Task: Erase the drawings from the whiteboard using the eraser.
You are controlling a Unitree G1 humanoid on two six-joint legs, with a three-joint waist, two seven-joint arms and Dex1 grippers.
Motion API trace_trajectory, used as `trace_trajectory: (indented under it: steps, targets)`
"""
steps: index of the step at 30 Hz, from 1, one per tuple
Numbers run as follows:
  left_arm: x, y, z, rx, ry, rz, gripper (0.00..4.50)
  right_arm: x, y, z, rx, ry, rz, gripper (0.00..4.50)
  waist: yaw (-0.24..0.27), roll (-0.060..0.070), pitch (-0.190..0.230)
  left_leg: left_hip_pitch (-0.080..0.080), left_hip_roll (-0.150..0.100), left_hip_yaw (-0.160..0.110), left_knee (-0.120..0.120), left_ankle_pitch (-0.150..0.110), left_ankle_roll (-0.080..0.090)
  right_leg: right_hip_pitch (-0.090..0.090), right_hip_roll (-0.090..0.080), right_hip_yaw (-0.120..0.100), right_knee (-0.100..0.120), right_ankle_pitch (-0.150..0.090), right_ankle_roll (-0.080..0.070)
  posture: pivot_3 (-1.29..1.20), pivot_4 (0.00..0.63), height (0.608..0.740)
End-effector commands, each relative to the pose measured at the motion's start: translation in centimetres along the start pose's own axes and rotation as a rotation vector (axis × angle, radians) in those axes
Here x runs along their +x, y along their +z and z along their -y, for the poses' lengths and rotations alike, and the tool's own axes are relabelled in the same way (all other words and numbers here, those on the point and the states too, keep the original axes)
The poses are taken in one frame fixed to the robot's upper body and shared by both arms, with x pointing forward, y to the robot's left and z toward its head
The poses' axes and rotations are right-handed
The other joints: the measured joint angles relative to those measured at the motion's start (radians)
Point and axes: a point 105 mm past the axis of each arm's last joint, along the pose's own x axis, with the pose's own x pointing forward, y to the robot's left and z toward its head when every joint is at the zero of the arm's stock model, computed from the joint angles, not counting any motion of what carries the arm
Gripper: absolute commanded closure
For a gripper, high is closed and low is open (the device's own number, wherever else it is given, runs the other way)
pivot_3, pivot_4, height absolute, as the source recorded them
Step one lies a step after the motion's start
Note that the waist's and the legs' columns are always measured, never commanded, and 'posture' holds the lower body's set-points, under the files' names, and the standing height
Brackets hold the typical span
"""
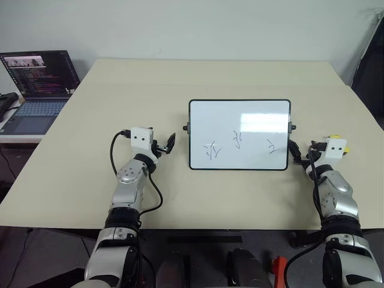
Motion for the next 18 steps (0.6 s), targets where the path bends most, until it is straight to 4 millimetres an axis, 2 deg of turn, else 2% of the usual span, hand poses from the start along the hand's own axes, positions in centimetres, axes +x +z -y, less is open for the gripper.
trace_trajectory:
  steps: [1,6,11,16,18]
  targets:
    - [0.0,1.1,-0.6,0.01,0.012,0.043,0.0,0.0,1.9,0.3,-0.01,0.003,0.066,0.04,0.0,0.0,0.0,0.0,0.0,0.0,0.0,0.0,0.0,0.0,0.0,0.0,0.0,0.0,0.0,0.0,0.15,0.74]
    - [0.3,0.9,-0.3,-0.005,0.018,0.045,0.0,0.2,2.1,0.6,-0.009,-0.003,0.071,0.04,0.0,0.0,0.0,0.0,0.0,0.0,0.0,0.0,0.0,0.0,0.0,0.0,0.0,0.0,0.0,0.0,0.15,0.74]
    - [0.3,0.6,1.4,-0.005,-0.035,0.043,0.0,0.2,2.7,0.9,-0.024,0.006,0.072,0.04,0.001,0.0,0.0,0.0,0.0,0.0,0.0,0.0,0.0,0.0,0.0,0.0,0.0,0.0,0.0,0.0,0.15,0.74]
    - [-0.1,0.0,1.6,-0.014,-0.033,0.033,0.0,-0.6,2.8,1.9,-0.035,-0.005,0.063,0.04,0.0,0.0,0.0,0.0,0.0,0.0,0.0,0.0,0.0,0.0,0.0,0.0,0.0,0.0,0.0,0.0,0.15,0.74]
    - [-0.2,0.2,1.4,-0.013,-0.035,0.033,0.0,-0.6,2.7,1.5,-0.044,0.004,0.052,0.04,0.0,0.0,0.0,0.0,0.0,0.0,0.0,0.0,0.0,0.0,0.0,0.0,0.0,0.0,0.0,0.0,0.15,0.74]
